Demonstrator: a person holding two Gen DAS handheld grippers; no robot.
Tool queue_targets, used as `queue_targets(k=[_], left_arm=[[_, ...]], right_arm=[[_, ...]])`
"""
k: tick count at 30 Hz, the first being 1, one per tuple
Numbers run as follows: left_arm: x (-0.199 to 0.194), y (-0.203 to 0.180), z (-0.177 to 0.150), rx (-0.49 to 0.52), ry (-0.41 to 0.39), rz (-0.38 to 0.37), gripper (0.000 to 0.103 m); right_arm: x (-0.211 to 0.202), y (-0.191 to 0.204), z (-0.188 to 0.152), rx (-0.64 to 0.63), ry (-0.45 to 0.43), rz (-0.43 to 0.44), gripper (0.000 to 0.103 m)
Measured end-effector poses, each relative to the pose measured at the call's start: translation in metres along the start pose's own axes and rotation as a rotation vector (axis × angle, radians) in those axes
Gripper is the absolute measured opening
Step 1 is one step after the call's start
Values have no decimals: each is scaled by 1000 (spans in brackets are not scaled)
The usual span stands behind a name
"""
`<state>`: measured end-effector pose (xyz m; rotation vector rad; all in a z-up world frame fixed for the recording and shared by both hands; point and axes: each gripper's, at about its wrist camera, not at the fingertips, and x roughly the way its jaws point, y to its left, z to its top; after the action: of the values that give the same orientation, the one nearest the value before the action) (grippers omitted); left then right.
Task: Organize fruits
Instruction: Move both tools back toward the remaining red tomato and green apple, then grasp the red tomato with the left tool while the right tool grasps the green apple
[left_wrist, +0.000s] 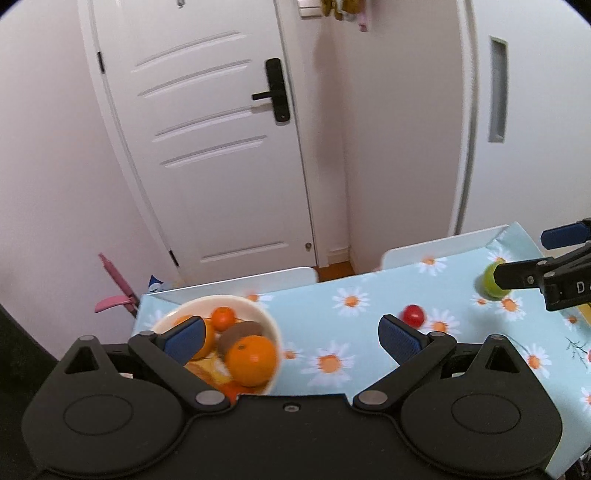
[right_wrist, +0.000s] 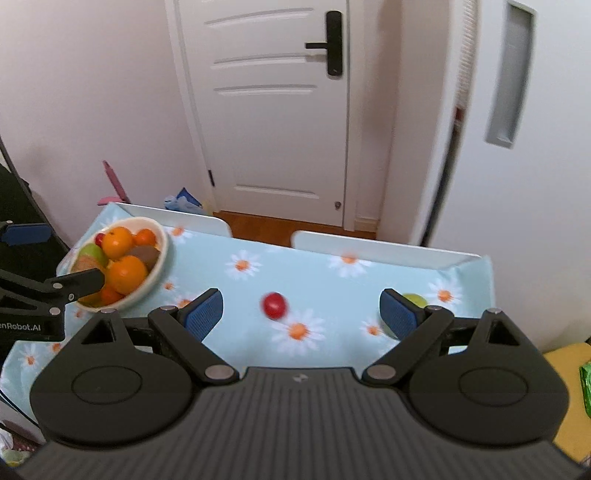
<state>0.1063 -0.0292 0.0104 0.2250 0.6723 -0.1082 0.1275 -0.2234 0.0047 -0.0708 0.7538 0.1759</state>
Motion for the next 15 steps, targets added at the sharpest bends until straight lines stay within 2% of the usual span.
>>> queue_targets(k=[8,15], left_arm=[[22,-55,1,17,34,-28,99],[61,-93,-1,25,83,-50,95]], right_arm=[[19,-63,-17,0,44,-11,103],[50,-100,-30,-16,80,-6,103]])
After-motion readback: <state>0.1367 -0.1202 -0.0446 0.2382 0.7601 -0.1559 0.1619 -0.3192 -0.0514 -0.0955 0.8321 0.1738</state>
